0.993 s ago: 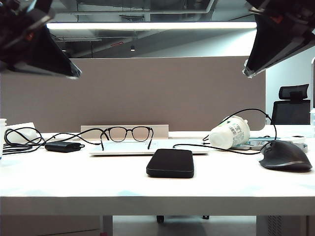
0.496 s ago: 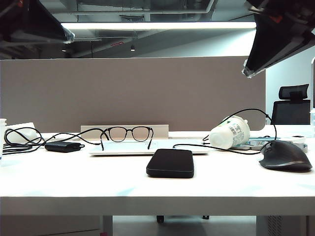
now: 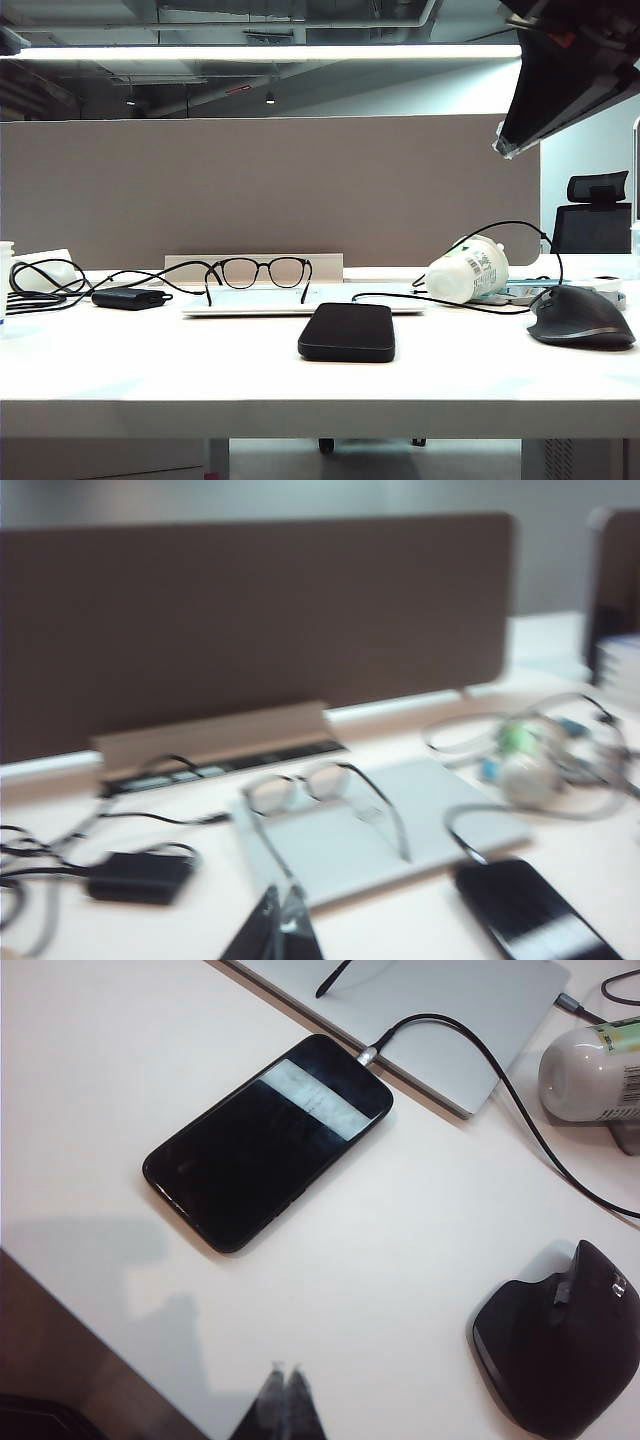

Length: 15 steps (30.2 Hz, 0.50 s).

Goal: Pick up the black phone, pick up the charger plug, insert the charger plug into the phone's charging port, and finally place the connected phone back on the desk.

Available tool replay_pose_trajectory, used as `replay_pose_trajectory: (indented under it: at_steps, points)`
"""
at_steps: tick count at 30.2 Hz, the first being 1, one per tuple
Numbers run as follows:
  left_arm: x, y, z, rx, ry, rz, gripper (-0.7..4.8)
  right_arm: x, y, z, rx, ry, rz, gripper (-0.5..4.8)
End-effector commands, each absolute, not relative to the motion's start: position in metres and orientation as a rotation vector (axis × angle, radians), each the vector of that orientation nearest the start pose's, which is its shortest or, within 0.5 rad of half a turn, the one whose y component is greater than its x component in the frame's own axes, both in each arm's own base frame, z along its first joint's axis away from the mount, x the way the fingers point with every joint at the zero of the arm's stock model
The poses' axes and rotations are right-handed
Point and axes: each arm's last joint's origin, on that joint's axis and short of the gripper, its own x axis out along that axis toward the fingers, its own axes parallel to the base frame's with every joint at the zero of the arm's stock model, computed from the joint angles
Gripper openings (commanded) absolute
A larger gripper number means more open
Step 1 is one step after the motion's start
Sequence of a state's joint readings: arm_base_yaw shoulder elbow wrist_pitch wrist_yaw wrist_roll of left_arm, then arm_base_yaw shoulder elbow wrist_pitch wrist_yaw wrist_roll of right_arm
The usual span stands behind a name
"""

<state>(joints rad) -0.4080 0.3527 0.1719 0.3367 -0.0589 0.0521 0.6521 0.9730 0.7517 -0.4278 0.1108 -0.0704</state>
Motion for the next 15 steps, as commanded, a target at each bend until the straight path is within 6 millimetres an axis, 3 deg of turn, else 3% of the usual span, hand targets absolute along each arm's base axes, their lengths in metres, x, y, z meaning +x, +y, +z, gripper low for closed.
replay_pose_trajectory:
  at_steps: [1,15]
  points:
    - [0.107,-0.036,0.226,0.023,-0.171,-0.298,-0.06,0.161,0.12,0.271,-0.3,0.574,0.545,-0.01]
    - [0.091,-0.006,0.211,0.053,-0.137,-0.11,-0.06,0.161,0.12,0.271,-0.3,0.574,0.545,-0.01]
